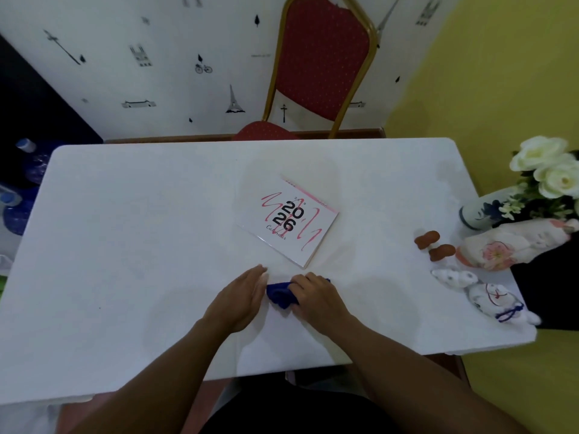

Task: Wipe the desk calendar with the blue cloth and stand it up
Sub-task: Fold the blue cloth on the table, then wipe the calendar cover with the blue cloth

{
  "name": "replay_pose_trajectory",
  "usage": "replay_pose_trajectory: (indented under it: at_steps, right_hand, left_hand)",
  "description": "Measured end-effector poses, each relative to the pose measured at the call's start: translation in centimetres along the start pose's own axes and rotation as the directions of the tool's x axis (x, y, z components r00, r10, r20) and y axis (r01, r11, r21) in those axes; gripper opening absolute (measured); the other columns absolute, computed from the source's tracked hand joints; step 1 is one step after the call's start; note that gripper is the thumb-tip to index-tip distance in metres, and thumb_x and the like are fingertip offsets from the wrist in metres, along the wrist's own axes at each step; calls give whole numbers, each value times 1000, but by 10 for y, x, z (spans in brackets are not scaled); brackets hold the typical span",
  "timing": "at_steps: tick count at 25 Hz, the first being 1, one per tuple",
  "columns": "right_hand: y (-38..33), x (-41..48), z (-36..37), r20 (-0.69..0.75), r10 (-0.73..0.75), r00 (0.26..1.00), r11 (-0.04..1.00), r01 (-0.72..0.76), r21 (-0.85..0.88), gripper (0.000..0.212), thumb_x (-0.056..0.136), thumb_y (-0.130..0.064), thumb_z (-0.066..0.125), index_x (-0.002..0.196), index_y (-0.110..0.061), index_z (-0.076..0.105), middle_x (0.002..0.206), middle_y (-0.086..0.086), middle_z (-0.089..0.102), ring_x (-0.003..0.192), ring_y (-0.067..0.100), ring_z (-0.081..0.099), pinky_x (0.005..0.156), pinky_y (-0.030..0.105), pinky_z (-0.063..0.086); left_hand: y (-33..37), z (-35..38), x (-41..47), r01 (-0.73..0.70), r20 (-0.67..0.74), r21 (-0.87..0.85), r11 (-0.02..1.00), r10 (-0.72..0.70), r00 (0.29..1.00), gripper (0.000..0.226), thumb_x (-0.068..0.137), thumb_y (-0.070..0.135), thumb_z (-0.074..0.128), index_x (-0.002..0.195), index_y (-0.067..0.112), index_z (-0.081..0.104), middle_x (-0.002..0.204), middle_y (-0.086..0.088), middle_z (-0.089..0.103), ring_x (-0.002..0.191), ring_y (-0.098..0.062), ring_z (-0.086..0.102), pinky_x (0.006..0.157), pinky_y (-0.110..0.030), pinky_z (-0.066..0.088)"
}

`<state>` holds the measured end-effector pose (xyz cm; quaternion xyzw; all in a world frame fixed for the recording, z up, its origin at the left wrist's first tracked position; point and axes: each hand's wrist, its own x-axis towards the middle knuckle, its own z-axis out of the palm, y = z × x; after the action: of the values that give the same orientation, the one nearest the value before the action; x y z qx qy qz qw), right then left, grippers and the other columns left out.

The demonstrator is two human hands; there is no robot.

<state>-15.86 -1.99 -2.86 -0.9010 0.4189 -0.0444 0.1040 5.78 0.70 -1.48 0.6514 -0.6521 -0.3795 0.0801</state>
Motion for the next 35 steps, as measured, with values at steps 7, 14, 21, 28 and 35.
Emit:
replay_pose_trajectory:
  at_steps: [7, 14, 21, 28, 35]
  right_hand:
    - [30, 19, -32, 58, 244, 968, 900, -248, 358, 30, 87, -19, 70, 116, -11, 68, 84, 10, 76, 69, 32, 69, 61, 37, 55]
    - [81, 104, -79, -84, 620, 780, 677, -478, 559, 6, 85, -29, 62, 84, -29, 55, 59, -7, 59, 53, 19, 58, 49, 29, 45]
    - [87, 197, -56, 24, 550, 835, 710, -483, 512, 37, 100, -8, 52, 137, -11, 56, 117, 14, 71, 103, 32, 68, 91, 48, 59]
    - [68, 220, 1, 210, 266, 941, 924, -311, 221, 69, 102, -4, 56, 161, -14, 20, 170, 7, 19, 155, 32, 20, 112, 43, 42]
    - [74, 187, 11, 344, -142, 928, 990, 133, 48, 85, 95, 10, 56, 162, -11, 7, 172, 5, 3, 158, 25, 3, 123, 29, 18]
  left_hand:
    - [-22, -33, 55, 1, -33, 166, 986, 4, 999, 56, 106, 29, 29, 159, 12, 20, 168, -7, 18, 156, -21, 15, 126, -36, 14]
    - [-35, -50, 99, -36, -4, 293, 955, 39, 999, 62, 106, 30, 25, 159, 7, 4, 170, -11, -3, 157, -26, -2, 126, -41, 9]
    - [-42, -40, 101, -44, -35, 270, 962, 56, 998, 60, 107, 29, 24, 159, 7, 3, 169, -11, -3, 157, -26, -1, 126, -37, 7]
    - [-54, -36, 102, -78, -53, 219, 973, 92, 994, 58, 107, 30, 23, 159, 15, 1, 168, -1, -8, 154, -15, -9, 126, -32, 4]
    - [-54, -34, 102, -77, -63, 214, 974, 93, 994, 59, 107, 30, 23, 159, 16, -1, 168, 0, -8, 154, -12, -11, 125, -28, 0]
